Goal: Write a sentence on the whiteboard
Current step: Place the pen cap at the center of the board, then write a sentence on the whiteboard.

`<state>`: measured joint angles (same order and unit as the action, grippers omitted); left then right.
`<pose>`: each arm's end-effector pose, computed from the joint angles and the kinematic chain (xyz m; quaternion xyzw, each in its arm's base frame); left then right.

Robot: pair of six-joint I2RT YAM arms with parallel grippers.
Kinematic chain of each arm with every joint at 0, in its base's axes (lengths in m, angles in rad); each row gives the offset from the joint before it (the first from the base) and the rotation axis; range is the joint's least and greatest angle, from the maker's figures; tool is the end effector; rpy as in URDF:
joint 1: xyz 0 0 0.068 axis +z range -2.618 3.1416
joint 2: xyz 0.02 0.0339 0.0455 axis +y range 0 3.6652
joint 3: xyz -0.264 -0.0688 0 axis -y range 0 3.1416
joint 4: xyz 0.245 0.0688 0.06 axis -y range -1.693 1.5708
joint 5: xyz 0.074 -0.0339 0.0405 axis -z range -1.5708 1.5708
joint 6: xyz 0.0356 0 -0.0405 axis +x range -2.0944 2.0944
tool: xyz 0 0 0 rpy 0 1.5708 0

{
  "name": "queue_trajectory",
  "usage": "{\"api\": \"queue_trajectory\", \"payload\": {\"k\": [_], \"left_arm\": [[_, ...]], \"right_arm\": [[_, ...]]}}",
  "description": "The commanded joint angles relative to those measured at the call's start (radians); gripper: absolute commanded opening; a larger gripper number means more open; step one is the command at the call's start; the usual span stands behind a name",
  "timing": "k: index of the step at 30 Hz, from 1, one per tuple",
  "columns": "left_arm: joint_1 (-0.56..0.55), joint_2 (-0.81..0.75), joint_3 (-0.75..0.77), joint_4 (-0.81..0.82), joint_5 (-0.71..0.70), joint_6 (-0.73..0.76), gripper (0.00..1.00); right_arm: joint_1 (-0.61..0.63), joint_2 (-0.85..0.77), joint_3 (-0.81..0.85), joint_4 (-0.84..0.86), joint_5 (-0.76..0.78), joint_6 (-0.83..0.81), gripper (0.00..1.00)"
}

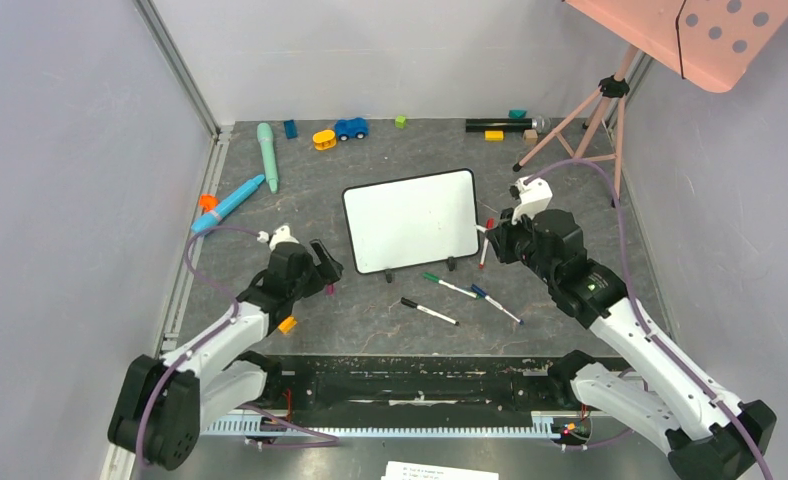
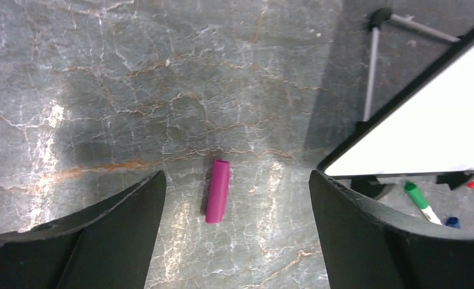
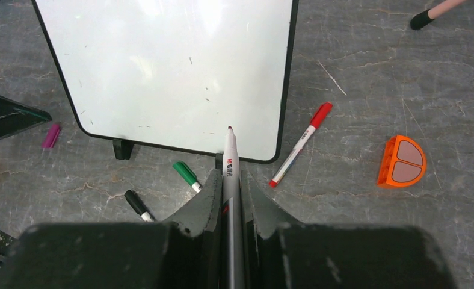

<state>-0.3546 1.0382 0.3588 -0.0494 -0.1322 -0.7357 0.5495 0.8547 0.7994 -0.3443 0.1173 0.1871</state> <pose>0.1852 -0.0636 0.1609 -0.1990 0.8891 -0.1599 0.3799 0.1688 0.0985 0.3165 -0.1181 0.8242 0.1531 0.5323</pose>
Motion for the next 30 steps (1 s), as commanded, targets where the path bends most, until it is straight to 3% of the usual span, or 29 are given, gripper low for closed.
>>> {"api": "queue_trajectory", "payload": {"k": [1,11,18,25,30], "left_arm": [[0.006,-0.103,0.011,-0.013,0.006,0.002,0.94],[0.004,-0.324,-0.008,-0.107,0.151,0.029,1.0],[0.005,-0.376,0.026,-0.204,0.279,0.005,1.0],[0.005,-0.434,-0.01,-0.138,0.334,-0.001,1.0],[0.004,-0.427,-0.078,0.032,0.329,-0.007,1.0]], "right_arm": [[-0.001,-0.046,-0.012,0.062,0.025,0.019,0.0],[-0.002,-0.121,-0.066,0.031,-0.051,-0.012,0.0],[-0.002,-0.219,-0.128,0.016,-0.088,0.028,0.0],[-0.002,-0.317,-0.167,-0.017,-0.064,0.052,0.0],[-0.002,-0.386,-0.172,-0.054,0.016,0.078,0.0]]}}
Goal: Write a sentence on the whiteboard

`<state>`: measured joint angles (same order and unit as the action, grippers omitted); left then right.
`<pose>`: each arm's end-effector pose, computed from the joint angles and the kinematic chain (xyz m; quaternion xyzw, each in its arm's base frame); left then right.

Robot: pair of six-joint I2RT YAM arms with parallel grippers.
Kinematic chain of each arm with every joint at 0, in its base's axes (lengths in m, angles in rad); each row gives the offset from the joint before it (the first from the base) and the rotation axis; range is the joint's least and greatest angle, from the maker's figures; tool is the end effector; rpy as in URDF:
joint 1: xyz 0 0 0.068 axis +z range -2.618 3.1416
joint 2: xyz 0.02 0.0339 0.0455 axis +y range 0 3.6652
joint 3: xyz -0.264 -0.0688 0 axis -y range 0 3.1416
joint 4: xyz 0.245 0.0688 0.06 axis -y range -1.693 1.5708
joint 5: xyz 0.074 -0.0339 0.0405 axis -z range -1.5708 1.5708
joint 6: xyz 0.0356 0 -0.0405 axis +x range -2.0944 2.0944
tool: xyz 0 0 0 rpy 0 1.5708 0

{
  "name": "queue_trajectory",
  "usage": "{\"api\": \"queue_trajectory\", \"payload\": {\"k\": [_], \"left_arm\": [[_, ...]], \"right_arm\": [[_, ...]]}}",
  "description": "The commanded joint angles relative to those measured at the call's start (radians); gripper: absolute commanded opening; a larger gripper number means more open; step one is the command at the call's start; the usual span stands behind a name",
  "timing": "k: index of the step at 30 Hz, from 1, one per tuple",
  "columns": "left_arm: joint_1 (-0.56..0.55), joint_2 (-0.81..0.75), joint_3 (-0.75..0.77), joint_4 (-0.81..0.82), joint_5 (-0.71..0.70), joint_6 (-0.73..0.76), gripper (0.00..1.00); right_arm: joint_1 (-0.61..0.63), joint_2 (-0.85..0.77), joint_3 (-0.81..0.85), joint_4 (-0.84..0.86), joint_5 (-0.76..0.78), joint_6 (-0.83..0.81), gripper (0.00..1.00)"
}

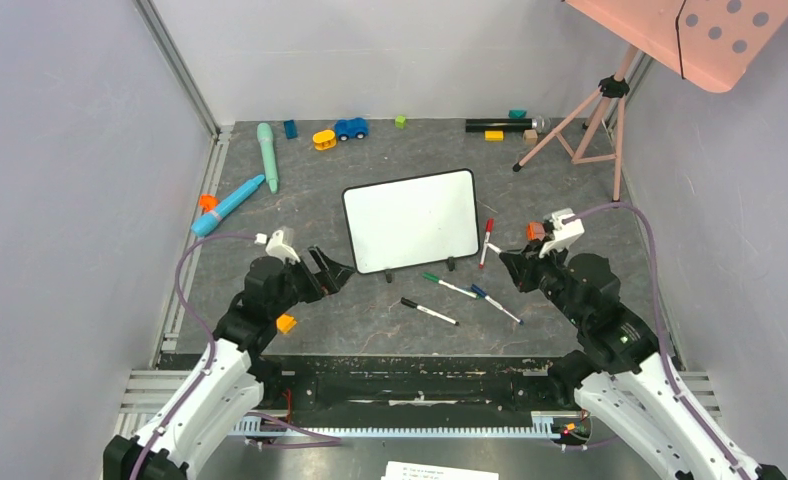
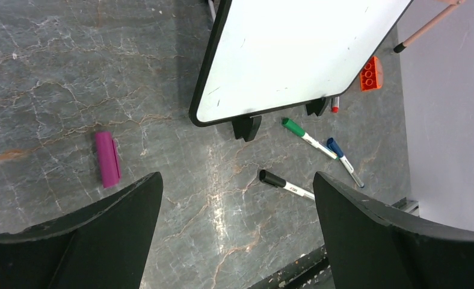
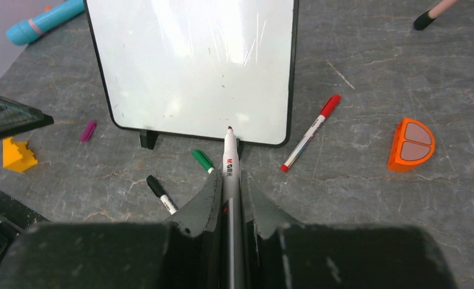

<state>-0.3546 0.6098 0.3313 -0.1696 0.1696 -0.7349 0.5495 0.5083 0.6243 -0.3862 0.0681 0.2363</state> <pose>0.1423 -0.0591 0.2078 -0.1152 0.8368 -0.3362 0.4165 0.1133 0.0665 0.3007 -0.1037 0.7889 0.2066 0.5693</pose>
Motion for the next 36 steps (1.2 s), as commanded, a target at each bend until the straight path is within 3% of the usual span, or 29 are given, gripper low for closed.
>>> {"api": "queue_trajectory", "payload": {"k": [1,16,22,29,32,36], "left_arm": [[0.005,0.006,-0.067,0.197,0.033,-0.005,1.0],[0.006,0.015,-0.062,0.35,-0.029,0.055,1.0],[0.005,0.117,-0.032,0.447,-0.019,0.059,1.0],[0.006,0.222,-0.033,0.582,0.055,0.114,1.0],[0.006,0.205,-0.022,0.566,0.078,0.158,1.0],[0.006,0.177,-0.004,0.529,0.083,0.207,1.0]], "right_arm": [[-0.002,-0.039,0.003,-0.014,0.063,0.025,0.0],[-0.001,0.096,0.04,0.054,0.026,0.012,0.0],[0.0,0.185,0.091,-0.081,0.263,0.253,0.0],[0.0,0.324,0.183,-0.245,0.428,0.355,0.0],[0.0,0.318,0.171,-0.207,0.427,0.327,0.0],[0.0,0.258,0.093,-0.023,0.342,0.185,0.0]]}}
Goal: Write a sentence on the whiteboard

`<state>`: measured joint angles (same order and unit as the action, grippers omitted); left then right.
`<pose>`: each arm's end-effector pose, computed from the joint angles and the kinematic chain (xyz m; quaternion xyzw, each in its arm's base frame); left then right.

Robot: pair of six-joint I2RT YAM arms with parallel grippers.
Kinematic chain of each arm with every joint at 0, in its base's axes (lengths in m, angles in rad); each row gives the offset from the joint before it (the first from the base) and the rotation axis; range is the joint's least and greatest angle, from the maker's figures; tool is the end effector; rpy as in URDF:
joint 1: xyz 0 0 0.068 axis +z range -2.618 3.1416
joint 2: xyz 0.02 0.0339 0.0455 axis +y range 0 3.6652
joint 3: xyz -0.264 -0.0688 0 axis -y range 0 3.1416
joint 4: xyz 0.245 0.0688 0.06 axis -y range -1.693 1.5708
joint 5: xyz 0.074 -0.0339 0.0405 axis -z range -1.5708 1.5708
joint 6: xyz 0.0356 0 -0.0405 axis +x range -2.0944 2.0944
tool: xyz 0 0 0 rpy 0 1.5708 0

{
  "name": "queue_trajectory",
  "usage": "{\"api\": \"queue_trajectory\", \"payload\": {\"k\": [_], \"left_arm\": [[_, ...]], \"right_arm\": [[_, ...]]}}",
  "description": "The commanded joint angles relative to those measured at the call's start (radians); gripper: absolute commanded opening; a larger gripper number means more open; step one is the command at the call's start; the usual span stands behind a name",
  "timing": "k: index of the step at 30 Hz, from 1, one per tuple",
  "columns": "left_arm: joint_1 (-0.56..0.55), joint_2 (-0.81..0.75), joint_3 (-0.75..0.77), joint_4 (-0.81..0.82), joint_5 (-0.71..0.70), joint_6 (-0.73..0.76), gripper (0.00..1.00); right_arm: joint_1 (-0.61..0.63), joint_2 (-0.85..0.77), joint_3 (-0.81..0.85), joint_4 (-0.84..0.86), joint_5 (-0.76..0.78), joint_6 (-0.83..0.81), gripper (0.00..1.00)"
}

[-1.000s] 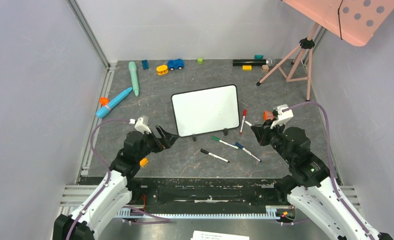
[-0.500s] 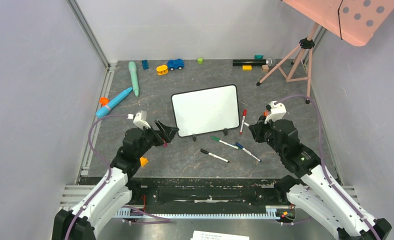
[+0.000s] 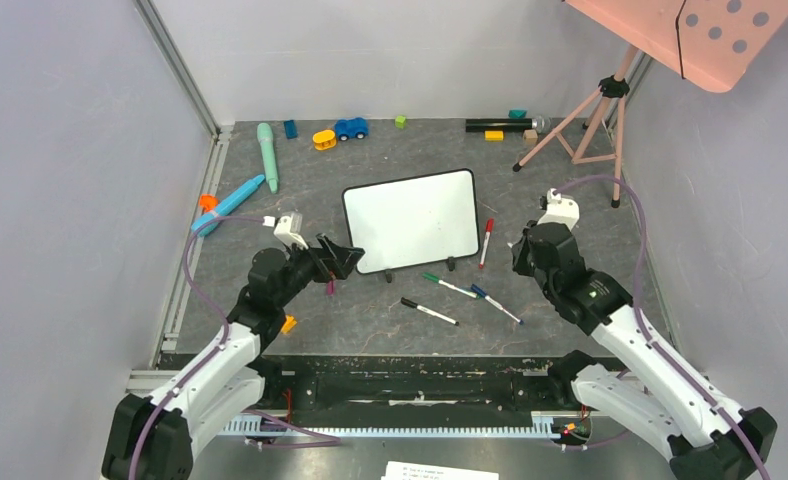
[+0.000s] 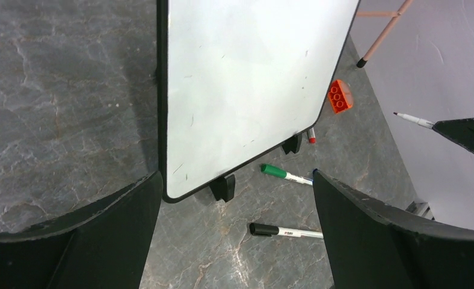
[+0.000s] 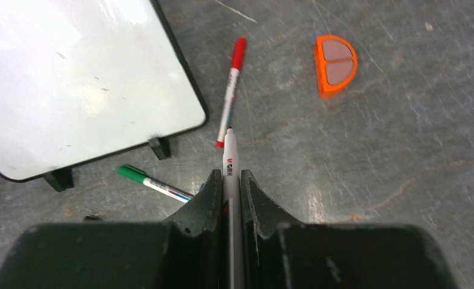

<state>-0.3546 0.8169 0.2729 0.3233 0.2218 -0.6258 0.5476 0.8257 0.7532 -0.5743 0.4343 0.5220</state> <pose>0.1718 -0.0720 0.2067 -0.0364 0.7781 -0.3686 0.5073 0.1568 0.0781 0.2856 0.0848 0.8753 0.0559 0.4728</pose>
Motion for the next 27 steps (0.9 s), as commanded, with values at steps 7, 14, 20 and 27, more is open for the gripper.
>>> {"api": "queue_trajectory", "payload": {"k": [7,14,20,27], "left_arm": [[0.019,0.014,-0.025,0.244,0.044,0.081,1.0],[0.151,0.164,-0.016,0.435,0.122,0.057,1.0],[0.281,0.349,-0.012,0.711,0.265,-0.027,1.0],[0.338,0.625,0.072,0.981,0.486,-0.126,1.0]], "right_arm": [[0.002,-0.084,-0.057,0.337,-0.206,-0.234,0.0],[0.002,-0.016,0.055,0.293,-0.222,-0.323,0.0],[0.002,-0.042,0.037,0.314,-0.213,-0.347,0.0],[0.002,-0.051,0.023,0.328,-0.209,-0.376,0.0]]}}
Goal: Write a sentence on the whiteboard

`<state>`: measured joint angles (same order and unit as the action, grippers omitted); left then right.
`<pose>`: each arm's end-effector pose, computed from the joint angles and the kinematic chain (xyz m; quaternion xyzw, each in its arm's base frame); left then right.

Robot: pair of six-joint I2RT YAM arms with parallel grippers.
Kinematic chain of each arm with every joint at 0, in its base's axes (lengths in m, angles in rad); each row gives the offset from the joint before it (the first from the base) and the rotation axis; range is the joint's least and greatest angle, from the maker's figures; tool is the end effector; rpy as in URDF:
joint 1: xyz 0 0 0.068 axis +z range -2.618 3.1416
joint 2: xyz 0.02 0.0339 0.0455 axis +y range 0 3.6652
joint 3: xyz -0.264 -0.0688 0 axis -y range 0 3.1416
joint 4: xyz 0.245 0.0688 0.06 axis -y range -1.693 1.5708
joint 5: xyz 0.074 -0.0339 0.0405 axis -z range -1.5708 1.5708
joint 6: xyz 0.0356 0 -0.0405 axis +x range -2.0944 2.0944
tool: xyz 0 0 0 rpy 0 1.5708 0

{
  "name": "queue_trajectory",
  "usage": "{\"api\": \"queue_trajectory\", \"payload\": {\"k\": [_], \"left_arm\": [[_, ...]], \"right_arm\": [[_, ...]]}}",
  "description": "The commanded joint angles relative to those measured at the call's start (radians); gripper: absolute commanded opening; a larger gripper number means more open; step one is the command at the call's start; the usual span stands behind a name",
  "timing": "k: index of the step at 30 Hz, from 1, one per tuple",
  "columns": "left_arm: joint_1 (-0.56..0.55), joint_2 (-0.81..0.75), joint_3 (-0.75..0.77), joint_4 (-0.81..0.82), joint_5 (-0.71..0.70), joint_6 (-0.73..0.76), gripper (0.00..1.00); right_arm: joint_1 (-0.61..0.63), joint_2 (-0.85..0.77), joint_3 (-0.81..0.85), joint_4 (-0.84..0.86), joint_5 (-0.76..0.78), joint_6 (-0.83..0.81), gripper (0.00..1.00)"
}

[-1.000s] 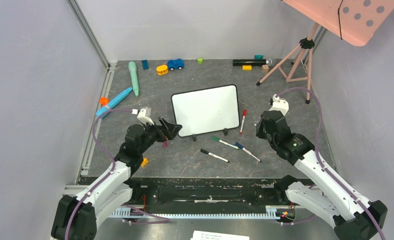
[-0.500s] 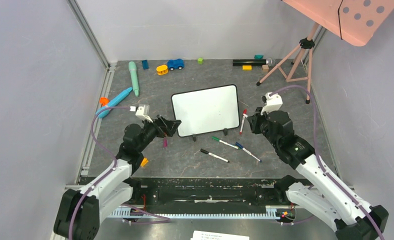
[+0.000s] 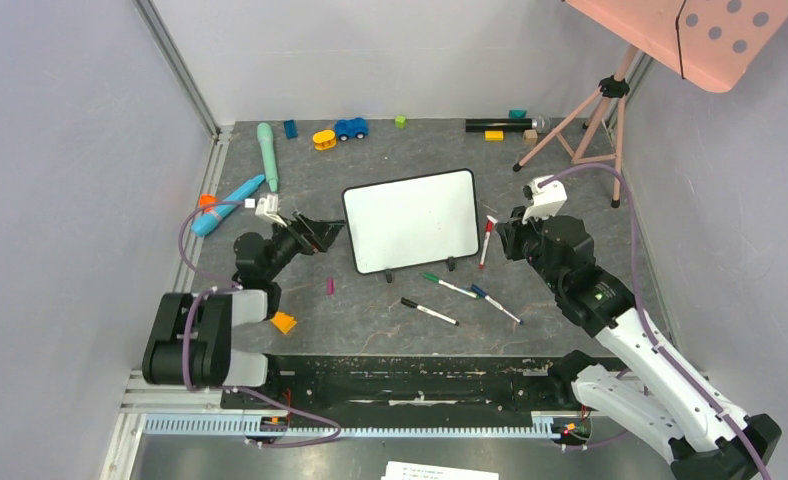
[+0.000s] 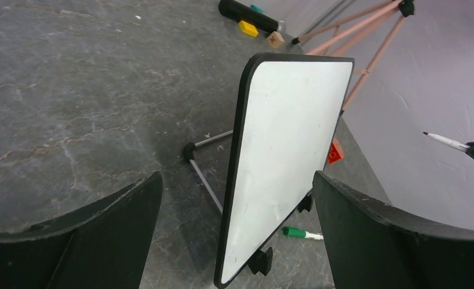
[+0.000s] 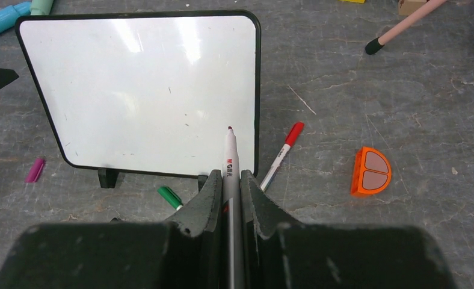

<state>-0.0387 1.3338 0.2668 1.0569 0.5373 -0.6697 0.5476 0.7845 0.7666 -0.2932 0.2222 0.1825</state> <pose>0.2325 -0.0272 0.1835 -0.0351 0.7093 -0.4122 0.5708 0.1601 0.0884 0.3223 -0.0816 0.8016 0.1253 0.5788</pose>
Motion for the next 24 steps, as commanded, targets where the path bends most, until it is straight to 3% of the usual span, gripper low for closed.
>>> {"api": "queue_trajectory", "payload": {"k": [1,5,17,24], "left_arm": [[0.022,0.142,0.109,0.246,0.2,-0.092,1.0],[0.022,0.272,0.17,0.377,0.272,-0.151,1.0],[0.026,0.512,0.363,0.5,0.473,-0.318,1.0],[0.026,0.525,0.388,0.497,0.494,-0.266,1.0]], "right_arm": [[0.002,-0.007,0.011,0.047,0.001,-0.039,0.0],[0.002,0.003,0.017,0.048,-0.011,-0.049,0.0],[0.002,0.004,0.014,0.061,-0.032,-0.053,0.0],[0.002,0.003,0.016,0.063,-0.027,-0.055,0.0]]}}
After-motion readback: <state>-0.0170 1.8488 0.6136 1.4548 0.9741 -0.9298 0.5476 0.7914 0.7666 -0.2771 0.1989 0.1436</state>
